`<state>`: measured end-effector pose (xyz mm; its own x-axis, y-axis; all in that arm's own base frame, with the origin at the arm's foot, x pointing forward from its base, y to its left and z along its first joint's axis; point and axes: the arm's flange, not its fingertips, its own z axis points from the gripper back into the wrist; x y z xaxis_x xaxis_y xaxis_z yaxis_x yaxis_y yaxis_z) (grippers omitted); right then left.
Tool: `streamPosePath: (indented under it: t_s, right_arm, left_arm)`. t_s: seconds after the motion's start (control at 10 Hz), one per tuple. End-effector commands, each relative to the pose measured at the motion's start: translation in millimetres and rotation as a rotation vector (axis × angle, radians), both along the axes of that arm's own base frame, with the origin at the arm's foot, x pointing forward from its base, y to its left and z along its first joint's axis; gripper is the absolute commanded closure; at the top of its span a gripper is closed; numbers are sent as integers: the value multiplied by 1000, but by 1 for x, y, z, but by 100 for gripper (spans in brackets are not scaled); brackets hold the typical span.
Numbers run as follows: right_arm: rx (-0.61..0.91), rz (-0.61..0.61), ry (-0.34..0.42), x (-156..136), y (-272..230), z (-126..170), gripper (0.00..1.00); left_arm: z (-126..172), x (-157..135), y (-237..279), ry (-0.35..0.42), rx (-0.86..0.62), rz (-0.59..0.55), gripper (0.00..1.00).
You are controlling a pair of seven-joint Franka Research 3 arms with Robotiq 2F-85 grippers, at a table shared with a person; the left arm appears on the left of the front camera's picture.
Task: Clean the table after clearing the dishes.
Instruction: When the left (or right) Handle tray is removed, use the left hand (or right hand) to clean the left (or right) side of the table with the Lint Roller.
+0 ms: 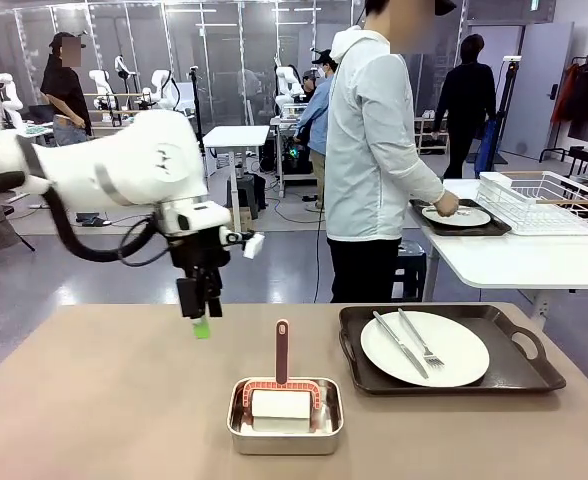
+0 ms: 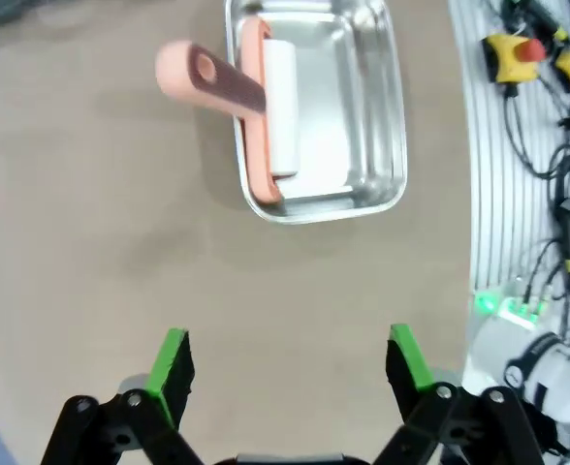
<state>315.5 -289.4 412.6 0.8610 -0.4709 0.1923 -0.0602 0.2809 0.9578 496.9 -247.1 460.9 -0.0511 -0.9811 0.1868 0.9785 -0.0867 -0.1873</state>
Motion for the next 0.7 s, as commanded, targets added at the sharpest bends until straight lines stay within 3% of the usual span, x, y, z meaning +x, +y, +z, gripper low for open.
streamPosePath:
  t_s: [0.0,0.1,0.6]
  right_arm:
    - [0,1,-6,-2,1,3,0]
    - [0,1,-6,-2,1,3,0]
    - [0,1,-6,-2,1,3,0]
  left_arm:
    - [5,16,-24,22,58,9,0]
    - [-2,19,-40,61,84,20,0]
    - [-19,19,-104,76,119,-25,0]
